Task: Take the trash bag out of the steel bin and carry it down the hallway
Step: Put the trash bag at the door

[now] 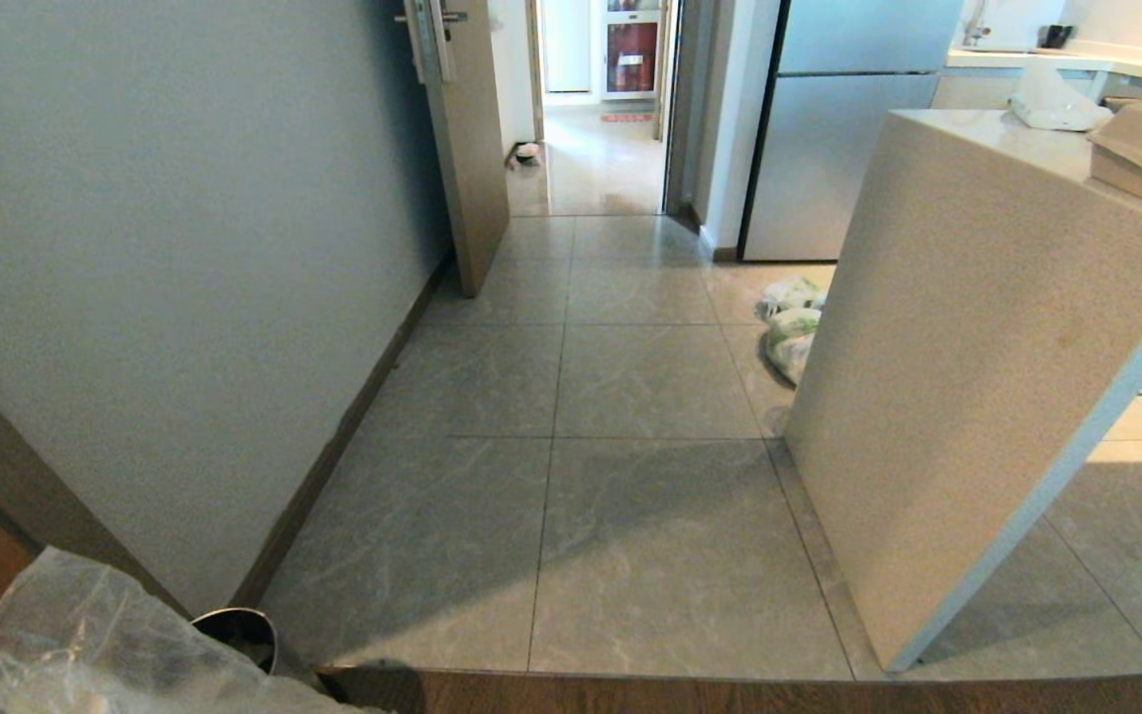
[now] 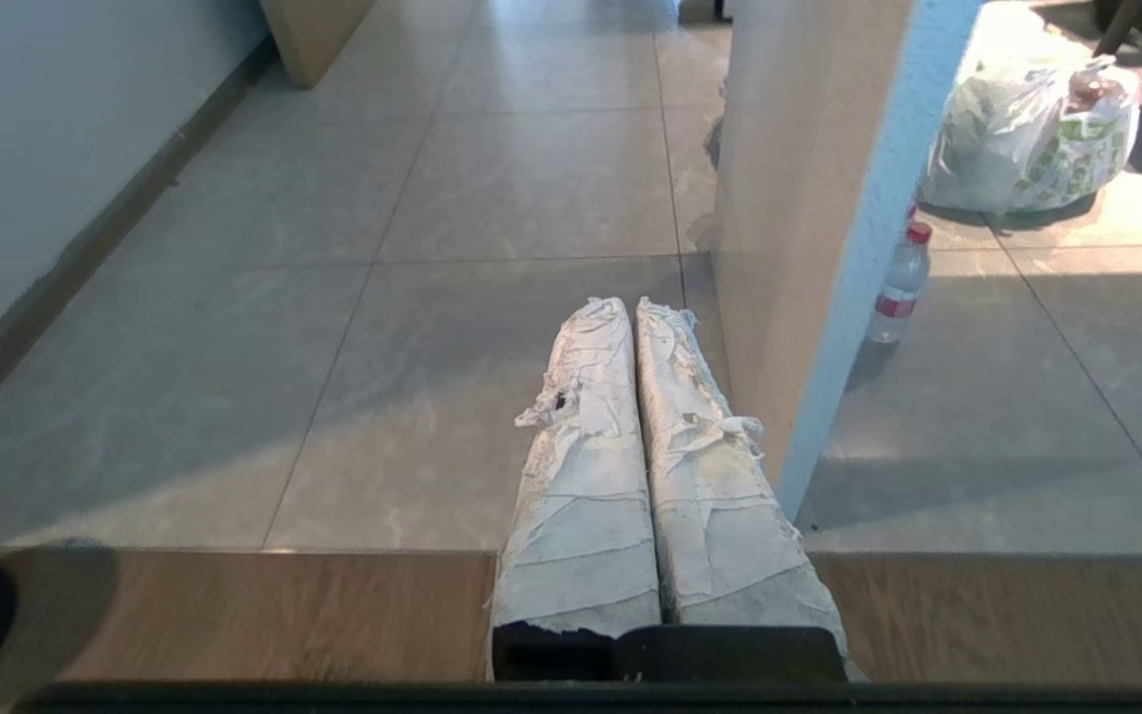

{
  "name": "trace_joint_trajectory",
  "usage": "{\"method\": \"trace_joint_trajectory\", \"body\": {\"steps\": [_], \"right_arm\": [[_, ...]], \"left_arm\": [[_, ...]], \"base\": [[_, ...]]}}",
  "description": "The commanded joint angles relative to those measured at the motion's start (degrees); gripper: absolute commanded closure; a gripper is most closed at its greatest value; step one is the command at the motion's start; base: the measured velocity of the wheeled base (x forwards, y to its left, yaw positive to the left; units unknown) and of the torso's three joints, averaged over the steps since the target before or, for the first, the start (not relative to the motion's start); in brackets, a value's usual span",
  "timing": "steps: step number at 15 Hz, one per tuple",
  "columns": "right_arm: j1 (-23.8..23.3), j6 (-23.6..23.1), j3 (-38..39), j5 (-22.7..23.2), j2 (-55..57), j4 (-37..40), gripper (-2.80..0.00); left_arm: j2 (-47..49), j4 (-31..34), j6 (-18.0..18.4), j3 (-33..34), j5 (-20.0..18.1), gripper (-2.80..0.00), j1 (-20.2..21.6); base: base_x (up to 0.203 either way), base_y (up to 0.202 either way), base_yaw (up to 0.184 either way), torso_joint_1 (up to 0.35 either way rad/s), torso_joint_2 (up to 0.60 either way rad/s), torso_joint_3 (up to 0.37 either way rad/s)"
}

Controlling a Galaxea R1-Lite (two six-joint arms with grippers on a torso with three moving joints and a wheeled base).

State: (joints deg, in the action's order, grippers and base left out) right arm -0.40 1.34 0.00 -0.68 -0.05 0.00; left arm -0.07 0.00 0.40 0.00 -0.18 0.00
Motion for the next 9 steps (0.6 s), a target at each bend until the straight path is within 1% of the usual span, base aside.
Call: {"method": "trace_joint_trajectory", "body": {"steps": [1, 9], "right_arm": [[0.1, 0.1, 0.1, 0.0, 0.0, 0.0, 0.00], [0.0, 0.7, 0.1, -0.2, 0.0, -0.1, 0.00]], "left_arm": [[0.1, 0.0, 0.0, 0.0, 0.0, 0.00, 0.0], [0.1, 0.0, -0.1, 0.1, 0.0, 0.00, 0.0]], "base": [[0.183, 0.000, 0.001, 0.002, 0.00, 0.002], [0.191, 0.000, -0.001, 0.003, 0.00, 0.002]]}}
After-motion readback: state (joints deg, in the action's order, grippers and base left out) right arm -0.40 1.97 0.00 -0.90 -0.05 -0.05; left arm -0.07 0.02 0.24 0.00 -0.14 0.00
